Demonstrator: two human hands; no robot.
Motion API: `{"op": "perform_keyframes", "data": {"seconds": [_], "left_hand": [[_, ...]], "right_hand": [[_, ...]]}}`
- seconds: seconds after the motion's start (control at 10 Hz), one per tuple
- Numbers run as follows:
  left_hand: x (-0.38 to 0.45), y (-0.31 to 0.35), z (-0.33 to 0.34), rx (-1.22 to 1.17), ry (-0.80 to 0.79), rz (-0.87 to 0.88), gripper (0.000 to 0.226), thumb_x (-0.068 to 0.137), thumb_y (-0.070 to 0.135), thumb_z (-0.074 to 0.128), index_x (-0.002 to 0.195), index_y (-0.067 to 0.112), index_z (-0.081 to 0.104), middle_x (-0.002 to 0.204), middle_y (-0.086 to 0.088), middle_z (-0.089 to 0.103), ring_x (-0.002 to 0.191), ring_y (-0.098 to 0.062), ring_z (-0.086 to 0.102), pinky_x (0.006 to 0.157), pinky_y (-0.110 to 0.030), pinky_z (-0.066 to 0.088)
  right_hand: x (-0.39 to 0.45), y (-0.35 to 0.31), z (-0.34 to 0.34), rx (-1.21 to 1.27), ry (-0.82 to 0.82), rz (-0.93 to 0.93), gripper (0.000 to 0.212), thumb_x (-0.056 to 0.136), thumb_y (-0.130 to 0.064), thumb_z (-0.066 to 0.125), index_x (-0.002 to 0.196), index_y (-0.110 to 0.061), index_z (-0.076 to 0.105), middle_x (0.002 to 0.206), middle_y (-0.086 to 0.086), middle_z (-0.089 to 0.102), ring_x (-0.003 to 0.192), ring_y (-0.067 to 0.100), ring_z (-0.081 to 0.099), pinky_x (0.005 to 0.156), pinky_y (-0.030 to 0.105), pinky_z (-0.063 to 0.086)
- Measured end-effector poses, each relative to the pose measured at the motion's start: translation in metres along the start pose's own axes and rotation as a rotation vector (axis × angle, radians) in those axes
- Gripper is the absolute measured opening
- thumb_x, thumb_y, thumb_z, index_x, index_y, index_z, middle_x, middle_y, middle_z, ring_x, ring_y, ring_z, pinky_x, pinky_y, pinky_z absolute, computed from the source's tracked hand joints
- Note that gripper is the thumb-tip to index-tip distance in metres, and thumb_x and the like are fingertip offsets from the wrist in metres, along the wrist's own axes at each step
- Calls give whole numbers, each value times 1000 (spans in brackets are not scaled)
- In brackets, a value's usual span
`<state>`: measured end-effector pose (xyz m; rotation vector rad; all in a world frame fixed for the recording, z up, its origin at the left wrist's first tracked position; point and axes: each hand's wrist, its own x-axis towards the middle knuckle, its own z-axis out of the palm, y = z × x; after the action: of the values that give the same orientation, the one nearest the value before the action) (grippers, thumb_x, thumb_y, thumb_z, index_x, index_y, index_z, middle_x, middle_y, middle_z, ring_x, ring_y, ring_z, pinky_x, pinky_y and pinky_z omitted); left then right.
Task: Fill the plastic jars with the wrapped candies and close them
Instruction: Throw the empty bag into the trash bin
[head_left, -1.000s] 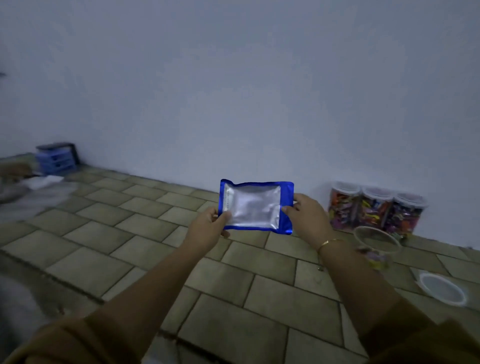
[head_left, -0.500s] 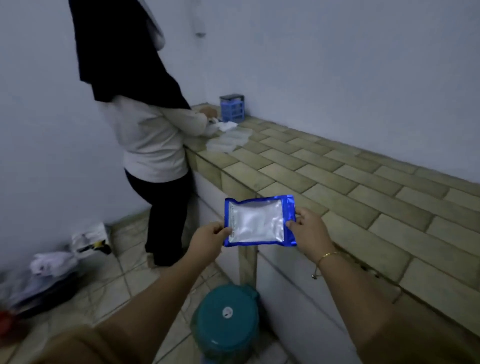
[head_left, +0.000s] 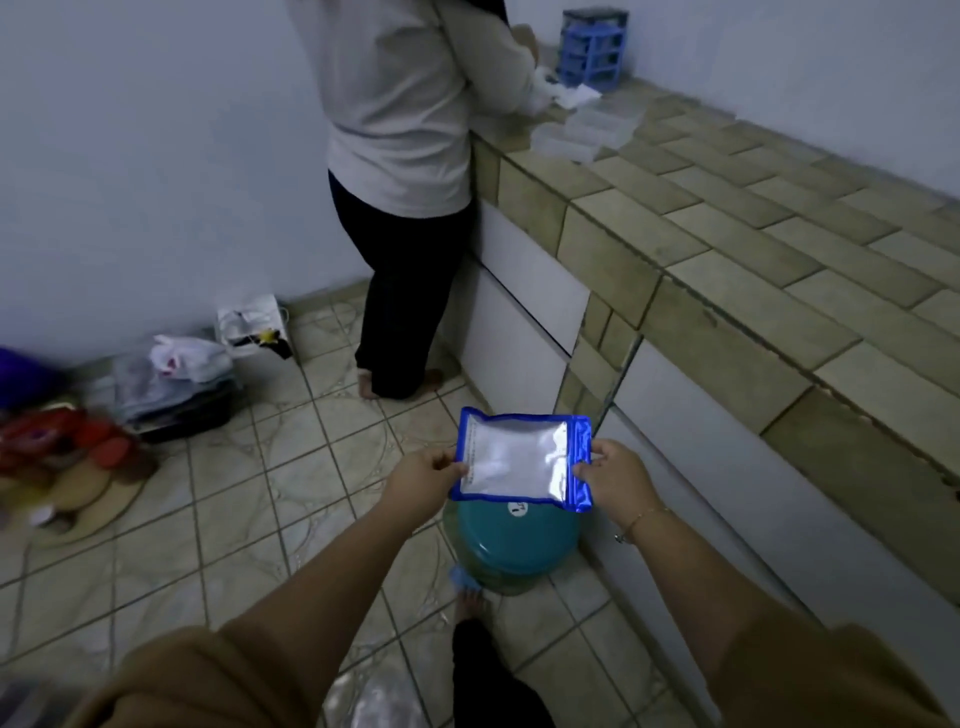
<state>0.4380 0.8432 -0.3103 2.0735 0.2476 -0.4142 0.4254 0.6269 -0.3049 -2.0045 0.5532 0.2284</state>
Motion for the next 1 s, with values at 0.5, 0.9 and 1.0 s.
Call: {"op": "perform_keyframes", "data": {"seconds": [0.5, 0.9, 1.0], "left_hand": [[78, -114, 51, -92, -152, -380, 24, 94, 9, 48, 101, -5, 65, 97, -23, 67, 89, -30, 67, 56, -25, 45], [139, -140, 120, -221, -317, -418, 39, 96, 2, 46, 133, 11, 45, 116, -6, 49, 94, -19, 52, 70, -21, 45], [131, -126, 123, -220, -293, -411, 21, 96, 1, 46, 112, 7, 57, 111, -7, 52, 89, -8, 57, 55, -9, 41]], "right_hand": [[59, 108, 111, 416, -152, 665, 30, 93, 7, 36, 112, -1, 57, 103, 15, 50, 71, 24, 49, 50, 33, 47], [118, 178, 142, 479, -71, 703, 53, 90, 11, 42, 139, -10, 38, 103, 11, 51, 69, 15, 45, 59, 26, 39], [114, 176, 133, 424, -104, 671, 50, 90, 8, 43, 135, -14, 43, 79, 4, 49, 65, 14, 40, 58, 25, 33]]}}
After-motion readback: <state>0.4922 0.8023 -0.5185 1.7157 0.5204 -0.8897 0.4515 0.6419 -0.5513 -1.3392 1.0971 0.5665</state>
